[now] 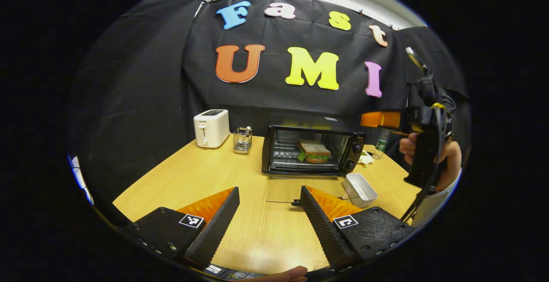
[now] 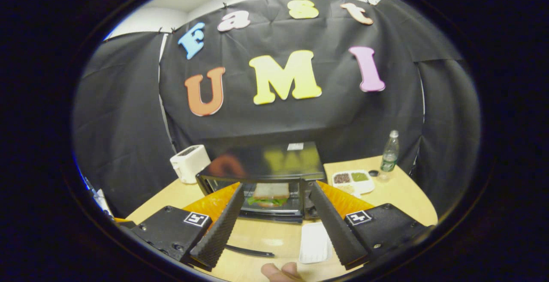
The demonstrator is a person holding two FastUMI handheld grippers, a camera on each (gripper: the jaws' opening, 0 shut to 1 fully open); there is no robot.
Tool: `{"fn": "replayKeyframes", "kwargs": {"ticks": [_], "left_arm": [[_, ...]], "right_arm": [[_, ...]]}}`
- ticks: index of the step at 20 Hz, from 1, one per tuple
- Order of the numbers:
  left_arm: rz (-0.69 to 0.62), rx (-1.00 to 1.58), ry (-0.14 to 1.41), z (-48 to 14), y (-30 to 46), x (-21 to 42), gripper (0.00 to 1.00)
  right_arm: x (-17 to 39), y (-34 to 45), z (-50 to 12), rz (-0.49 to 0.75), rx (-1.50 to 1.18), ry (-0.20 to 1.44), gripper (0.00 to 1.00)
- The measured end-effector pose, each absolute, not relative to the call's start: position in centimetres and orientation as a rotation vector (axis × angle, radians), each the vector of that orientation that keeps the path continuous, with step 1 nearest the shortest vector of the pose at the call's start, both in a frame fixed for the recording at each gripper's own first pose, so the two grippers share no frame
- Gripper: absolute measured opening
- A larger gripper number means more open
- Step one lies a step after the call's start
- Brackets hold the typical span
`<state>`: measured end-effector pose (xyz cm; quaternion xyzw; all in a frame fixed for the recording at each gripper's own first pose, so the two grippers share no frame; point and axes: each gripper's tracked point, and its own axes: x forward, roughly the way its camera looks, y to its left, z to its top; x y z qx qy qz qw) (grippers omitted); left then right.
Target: Open the electric oven with the left hand, put the food in, and close the electric oven.
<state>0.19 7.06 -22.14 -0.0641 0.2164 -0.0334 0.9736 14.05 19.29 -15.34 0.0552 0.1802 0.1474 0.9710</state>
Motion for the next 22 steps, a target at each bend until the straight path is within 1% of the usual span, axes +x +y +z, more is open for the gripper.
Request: {"fn": "replayKeyframes", "kwargs": {"ticks": [6,9,12,16,17,18,19,22], "left_arm": [[-0.123,-0.135,0.541,-27.3,2.4,1.9,0.94],[-0.155,-0.118,0.593,-29.6,0.0,2.8,0.94],[-0.19,-0.117,0.654,-32.2,-2.6,3.4,0.94],[-0.193,-0.078,0.723,-35.1,-4.6,4.2,0.94],[-0.191,-0.075,0.734,-35.5,-4.8,4.3,0.94],[-0.189,-0.074,0.742,-35.6,-4.9,4.3,0.94],[-0.183,-0.072,0.747,-35.9,-5.2,4.6,0.94],[-0.18,-0.083,0.763,-36.6,-6.0,5.0,0.94]], "right_arm": [[10.1,12.8,-8.4,0.275,0.101,0.205,0.96],[8.8,9.3,-5.7,0.23,0.07,0.145,0.96],[7.7,7.1,-4.6,0.204,0.066,0.11,0.96],[6.4,4.4,-3.7,0.182,0.074,0.078,0.96],[6.2,3.7,-3.4,0.171,0.071,0.067,1.0],[5.9,3.4,-3.3,0.166,0.071,0.058,1.0],[5.6,3.1,-3.4,0.165,0.071,0.054,0.96],[5.4,2.3,-4.2,0.166,0.093,0.072,0.96]]}}
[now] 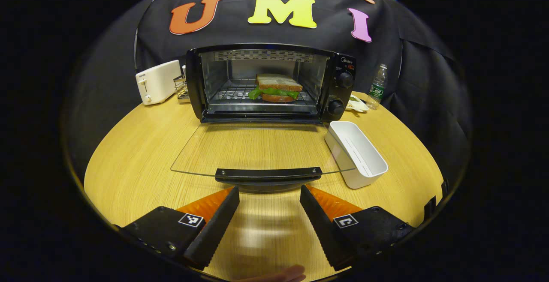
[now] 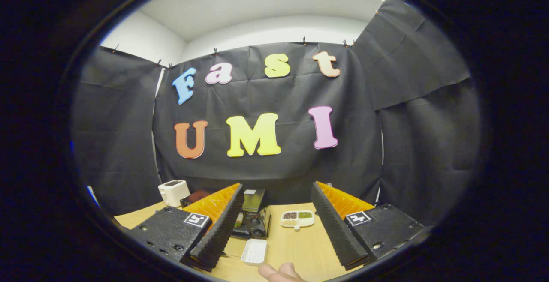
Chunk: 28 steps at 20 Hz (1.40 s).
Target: Open the electric oven with the left hand, put the food in, and close the electric oven.
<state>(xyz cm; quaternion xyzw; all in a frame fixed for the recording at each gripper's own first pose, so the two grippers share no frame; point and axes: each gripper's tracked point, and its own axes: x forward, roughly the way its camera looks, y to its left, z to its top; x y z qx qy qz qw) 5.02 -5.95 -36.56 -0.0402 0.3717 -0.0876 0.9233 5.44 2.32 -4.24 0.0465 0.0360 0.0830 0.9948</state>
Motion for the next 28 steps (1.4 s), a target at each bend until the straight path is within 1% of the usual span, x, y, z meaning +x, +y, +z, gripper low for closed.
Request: {"fn": "replayKeyframes", "kwargs": {"ticks": [5,8,14,18,28], "left_arm": [[-0.161,-0.073,0.786,-37.7,-6.6,5.8,0.94],[-0.157,-0.041,0.763,-37.3,-6.6,6.3,0.94],[-0.155,-0.041,0.771,-37.2,-6.4,6.3,0.94],[-0.144,-0.052,0.746,-35.9,-6.5,6.4,0.93],[-0.117,-0.071,0.668,-32.0,-6.1,8.6,0.93]], "right_arm": [[5.8,0.1,-5.1,0.134,0.11,0.085,0.96],[6.2,-1.1,-5.8,0.11,0.117,0.089,0.96],[6.5,-1.2,-5.9,0.128,0.124,0.081,0.96],[6.5,-1.0,-5.8,0.146,0.133,0.076,0.96],[7.0,-1.5,-6.7,0.139,0.146,0.09,0.96]]}}
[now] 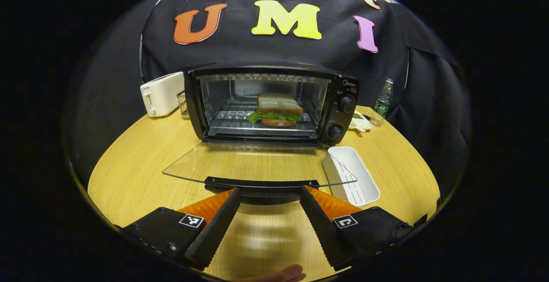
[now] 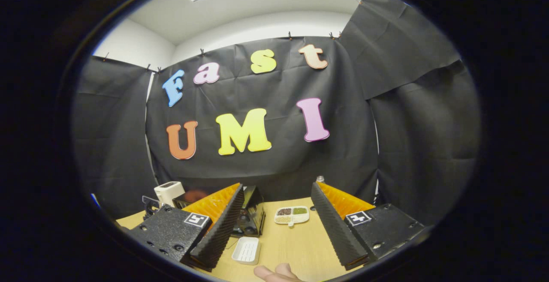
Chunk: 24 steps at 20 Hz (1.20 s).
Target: Open the electric oven with the left hand, put the food in, and close the electric oven.
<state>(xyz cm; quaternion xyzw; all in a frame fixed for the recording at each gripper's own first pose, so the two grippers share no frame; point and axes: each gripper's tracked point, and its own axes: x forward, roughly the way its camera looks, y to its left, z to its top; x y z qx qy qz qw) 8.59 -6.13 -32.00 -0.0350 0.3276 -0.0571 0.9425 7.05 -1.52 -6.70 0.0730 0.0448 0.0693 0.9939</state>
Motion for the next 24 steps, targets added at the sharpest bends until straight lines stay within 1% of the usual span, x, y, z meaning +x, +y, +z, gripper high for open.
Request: {"fn": "replayKeyframes", "kwargs": {"ticks": [5,6,7,8,13,14,15,19,20,21,24], "left_arm": [[-0.1,-0.003,0.596,-29.6,-5.8,10.3,0.94],[-0.101,0.016,0.591,-29.4,-5.7,10.7,0.94],[-0.101,0.029,0.582,-29.0,-5.7,10.7,0.94],[-0.099,0.032,0.568,-28.6,-5.7,11.0,0.94],[-0.095,0.059,0.458,-25.5,-5.8,14.1,0.97],[-0.093,0.062,0.446,-25.2,-5.9,14.7,0.97],[-0.093,0.069,0.406,-24.3,-5.8,15.8,0.98],[-0.081,0.08,0.302,-22.7,-5.5,19.9,0.98],[-0.084,0.065,0.295,-23.0,-5.6,20.9,0.89],[-0.083,0.049,0.295,-23.0,-5.6,21.0,0.96],[-0.08,0.031,0.289,-22.1,-5.2,20.2,0.96]], "right_arm": [[7.0,-1.5,-6.8,0.14,0.143,0.094,0.96],[7.0,-1.6,-6.8,0.139,0.142,0.093,1.0],[7.0,-1.6,-6.7,0.136,0.141,0.092,1.0],[7.0,-1.7,-6.8,0.135,0.141,0.089,0.96],[6.7,-2.1,-7.0,0.122,0.137,0.101,0.96],[6.7,-2.1,-6.9,0.123,0.134,0.099,1.0],[6.6,-2.0,-6.6,0.124,0.134,0.091,0.96],[6.5,-1.9,-6.7,0.111,0.141,0.09,0.96],[6.4,-1.6,-6.7,0.114,0.143,0.092,0.96],[6.3,-1.4,-6.6,0.115,0.145,0.094,0.96],[5.9,-1.3,-6.6,0.119,0.138,0.096,0.96]]}}
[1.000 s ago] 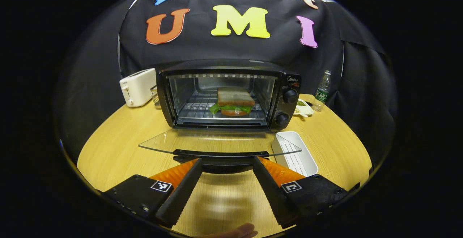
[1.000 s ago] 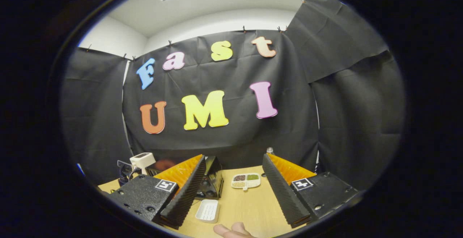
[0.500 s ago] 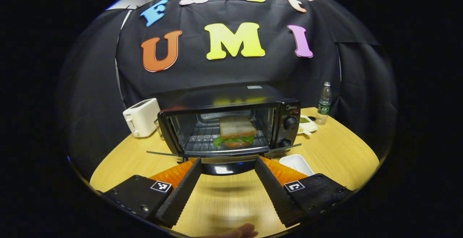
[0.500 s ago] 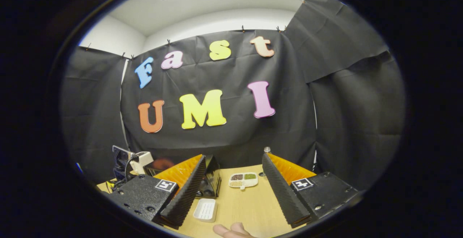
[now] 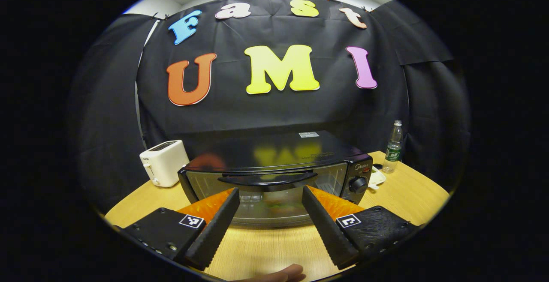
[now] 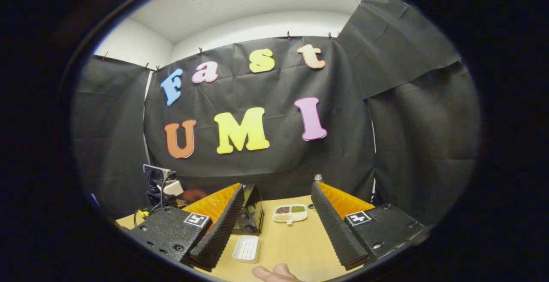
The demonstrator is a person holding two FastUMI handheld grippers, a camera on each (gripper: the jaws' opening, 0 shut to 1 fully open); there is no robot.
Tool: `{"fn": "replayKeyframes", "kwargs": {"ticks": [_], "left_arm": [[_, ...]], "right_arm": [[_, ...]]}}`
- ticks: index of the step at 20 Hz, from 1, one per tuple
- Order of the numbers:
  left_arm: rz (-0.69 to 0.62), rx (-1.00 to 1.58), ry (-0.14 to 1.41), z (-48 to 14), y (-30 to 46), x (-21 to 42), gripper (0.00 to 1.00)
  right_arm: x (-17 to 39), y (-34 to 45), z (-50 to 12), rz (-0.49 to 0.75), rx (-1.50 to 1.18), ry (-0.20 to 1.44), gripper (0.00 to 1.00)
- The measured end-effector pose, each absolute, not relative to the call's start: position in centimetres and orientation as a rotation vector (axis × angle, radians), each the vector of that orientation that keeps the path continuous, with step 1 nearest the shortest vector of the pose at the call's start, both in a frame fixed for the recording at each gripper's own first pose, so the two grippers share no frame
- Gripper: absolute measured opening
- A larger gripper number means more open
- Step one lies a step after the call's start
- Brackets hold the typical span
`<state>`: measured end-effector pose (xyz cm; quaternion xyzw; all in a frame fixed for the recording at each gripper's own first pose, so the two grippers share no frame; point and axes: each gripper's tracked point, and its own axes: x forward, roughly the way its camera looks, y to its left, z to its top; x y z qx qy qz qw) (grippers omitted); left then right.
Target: Open the electric oven with the left hand, put the food in, and close the electric oven.
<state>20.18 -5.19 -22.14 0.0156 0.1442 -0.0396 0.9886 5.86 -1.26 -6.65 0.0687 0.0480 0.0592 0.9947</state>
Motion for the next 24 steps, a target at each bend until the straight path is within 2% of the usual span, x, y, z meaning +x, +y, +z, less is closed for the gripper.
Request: {"fn": "replayKeyframes", "kwargs": {"ticks": [2,6,11,12,14,19,24], "left_arm": [[-0.091,0.016,0.262,-20.4,-5.5,18.6,0.96],[-0.103,-0.045,0.155,-14.6,-5.6,14.6,0.96],[-0.117,-0.036,0.135,-9.8,-5.8,9.5,0.96],[-0.131,-0.043,0.131,-9.1,-6.0,8.6,0.96],[-0.144,-0.048,0.107,-7.6,-6.0,6.6,0.96],[-0.186,-0.074,0.069,-5.4,-6.7,1.8,0.96],[-0.14,-0.051,0.026,-4.8,-5.3,-0.8,0.96]], "right_arm": [[5.5,-1.7,-6.4,0.104,0.131,0.091,1.0],[4.3,-2.1,-5.8,0.094,0.12,0.083,1.0],[2.6,-3.3,-5.2,0.072,0.099,0.068,1.0],[2.2,-3.8,-5.2,0.061,0.092,0.071,0.96],[1.3,-4.5,-4.8,0.048,0.074,0.061,0.96],[-0.3,-6.2,-4.5,0.024,0.083,0.038,0.96],[-0.3,-7.0,-6.4,0.015,0.073,0.08,0.96]]}}
